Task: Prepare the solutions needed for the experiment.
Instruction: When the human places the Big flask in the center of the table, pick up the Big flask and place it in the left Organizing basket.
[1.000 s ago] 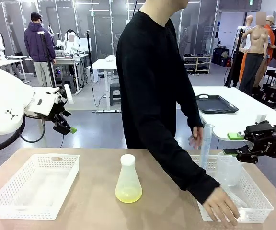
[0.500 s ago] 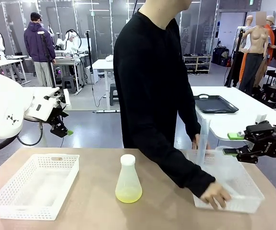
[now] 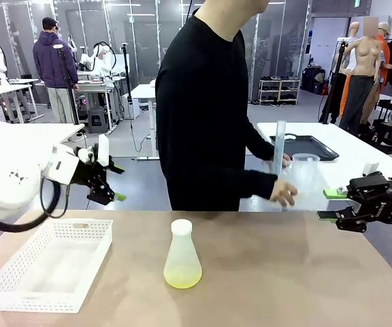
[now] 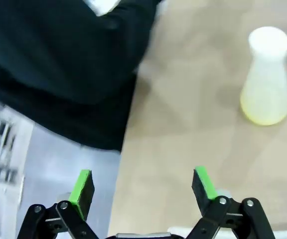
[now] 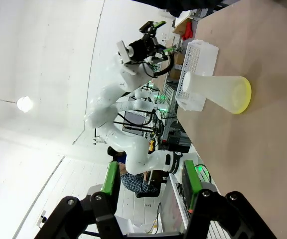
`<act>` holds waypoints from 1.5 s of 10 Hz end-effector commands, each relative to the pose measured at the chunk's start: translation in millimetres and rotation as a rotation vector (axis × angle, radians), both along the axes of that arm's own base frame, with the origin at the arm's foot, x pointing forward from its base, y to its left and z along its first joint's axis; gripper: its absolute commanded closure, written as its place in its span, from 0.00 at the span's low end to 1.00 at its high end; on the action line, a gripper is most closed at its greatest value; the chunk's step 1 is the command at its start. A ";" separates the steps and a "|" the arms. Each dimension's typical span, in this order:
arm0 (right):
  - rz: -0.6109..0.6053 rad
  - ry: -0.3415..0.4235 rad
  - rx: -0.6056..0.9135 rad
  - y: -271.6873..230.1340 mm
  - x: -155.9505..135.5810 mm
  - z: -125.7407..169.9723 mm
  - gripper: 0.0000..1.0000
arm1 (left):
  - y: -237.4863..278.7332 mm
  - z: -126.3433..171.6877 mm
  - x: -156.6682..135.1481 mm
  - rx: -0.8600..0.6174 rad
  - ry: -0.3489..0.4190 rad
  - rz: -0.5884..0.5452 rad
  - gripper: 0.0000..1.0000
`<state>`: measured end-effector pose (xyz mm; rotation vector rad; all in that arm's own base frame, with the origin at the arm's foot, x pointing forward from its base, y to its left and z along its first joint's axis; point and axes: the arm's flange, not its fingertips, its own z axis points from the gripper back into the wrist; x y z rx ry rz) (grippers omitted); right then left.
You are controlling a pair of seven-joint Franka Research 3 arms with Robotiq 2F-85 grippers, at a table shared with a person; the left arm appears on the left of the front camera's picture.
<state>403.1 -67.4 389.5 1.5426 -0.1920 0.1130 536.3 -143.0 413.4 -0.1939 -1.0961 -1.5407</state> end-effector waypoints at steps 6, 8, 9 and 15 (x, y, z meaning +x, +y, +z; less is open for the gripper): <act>0.003 -0.006 0.004 0.2 0.6 1.5 0.36 | 14.3 -37.2 26.0 -0.065 -0.010 -0.098 0.00; 0.003 -0.006 0.004 0.2 0.6 1.5 0.36 | 5.1 -31.1 19.4 -0.181 0.084 -0.252 0.00; 0.003 -0.006 0.004 0.2 0.6 1.5 0.36 | -0.4 -28.8 15.9 -0.228 0.127 -0.318 0.00; 0.003 -0.006 0.004 0.2 0.6 1.5 0.36 | -35.6 19.9 -9.0 -0.286 0.234 -0.572 0.00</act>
